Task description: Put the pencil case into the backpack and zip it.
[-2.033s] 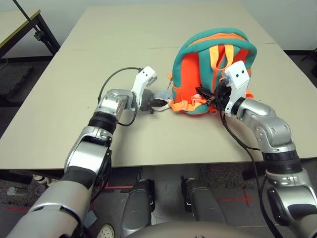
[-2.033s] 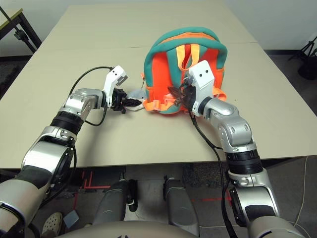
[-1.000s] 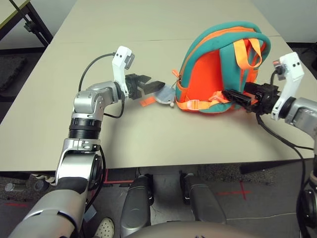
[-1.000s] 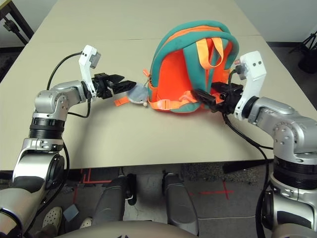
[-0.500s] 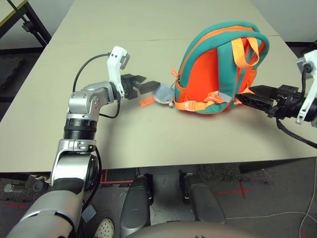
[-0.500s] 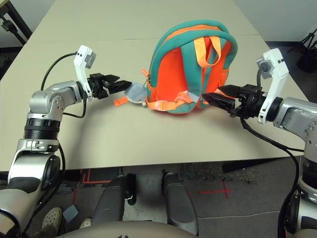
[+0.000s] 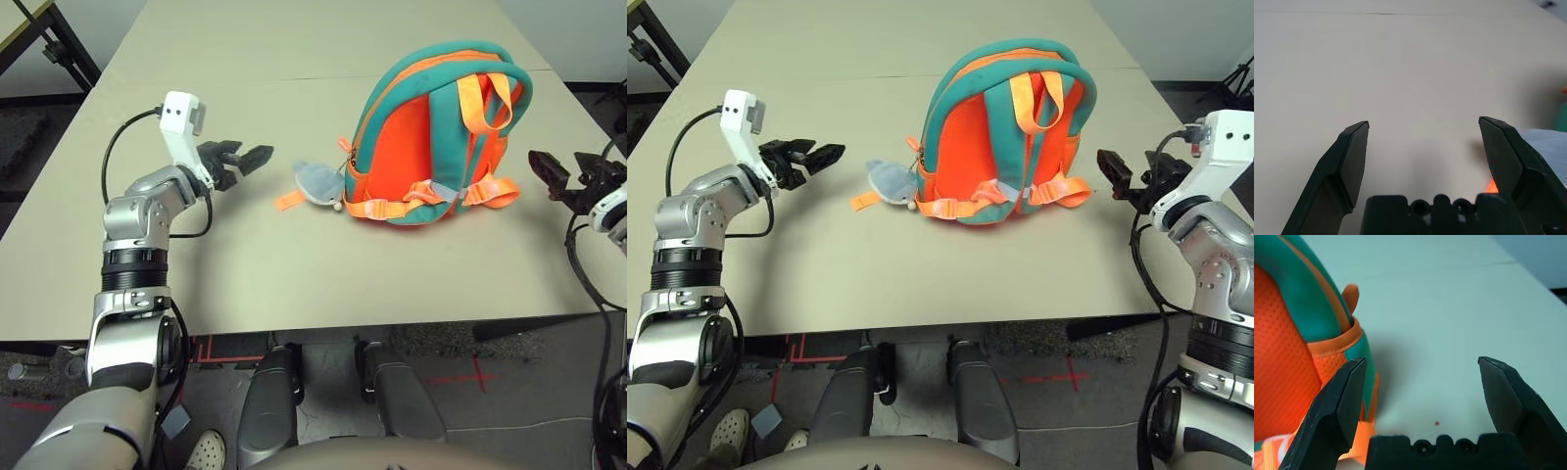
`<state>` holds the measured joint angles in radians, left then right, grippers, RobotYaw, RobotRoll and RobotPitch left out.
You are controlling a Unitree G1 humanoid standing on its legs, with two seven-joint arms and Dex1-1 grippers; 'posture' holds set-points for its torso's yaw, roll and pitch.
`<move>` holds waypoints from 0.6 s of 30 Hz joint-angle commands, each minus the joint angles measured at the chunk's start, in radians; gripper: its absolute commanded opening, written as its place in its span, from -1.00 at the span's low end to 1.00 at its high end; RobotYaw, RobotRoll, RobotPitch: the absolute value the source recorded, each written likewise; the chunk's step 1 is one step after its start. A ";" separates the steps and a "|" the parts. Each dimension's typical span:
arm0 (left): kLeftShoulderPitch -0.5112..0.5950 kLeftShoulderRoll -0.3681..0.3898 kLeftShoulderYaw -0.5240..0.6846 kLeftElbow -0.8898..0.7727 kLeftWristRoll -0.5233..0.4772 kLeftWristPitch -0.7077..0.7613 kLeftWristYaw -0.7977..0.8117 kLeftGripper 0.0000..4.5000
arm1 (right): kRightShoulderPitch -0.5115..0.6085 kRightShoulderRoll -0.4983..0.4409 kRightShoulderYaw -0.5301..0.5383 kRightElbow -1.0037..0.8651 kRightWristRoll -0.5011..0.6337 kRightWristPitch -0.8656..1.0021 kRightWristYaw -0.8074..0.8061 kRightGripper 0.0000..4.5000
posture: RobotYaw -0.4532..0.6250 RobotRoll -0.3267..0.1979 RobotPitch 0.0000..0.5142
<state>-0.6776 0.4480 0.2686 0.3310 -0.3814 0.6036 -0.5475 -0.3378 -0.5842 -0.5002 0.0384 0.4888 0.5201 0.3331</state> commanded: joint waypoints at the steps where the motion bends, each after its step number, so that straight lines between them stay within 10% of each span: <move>1: 0.040 0.000 0.035 0.009 0.012 -0.049 0.057 1.00 | 0.025 0.025 -0.034 0.050 -0.023 -0.102 -0.010 1.00 | -0.37 0.25 -0.27; 18: 0.199 0.005 0.158 0.067 0.078 -0.371 0.291 1.00 | 0.044 0.075 -0.023 0.190 -0.053 -0.367 0.015 1.00 | -0.27 0.25 -0.20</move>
<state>-0.4966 0.4515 0.4058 0.3738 -0.3138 0.2671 -0.2780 -0.3000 -0.5154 -0.5219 0.2045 0.4444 0.1760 0.3426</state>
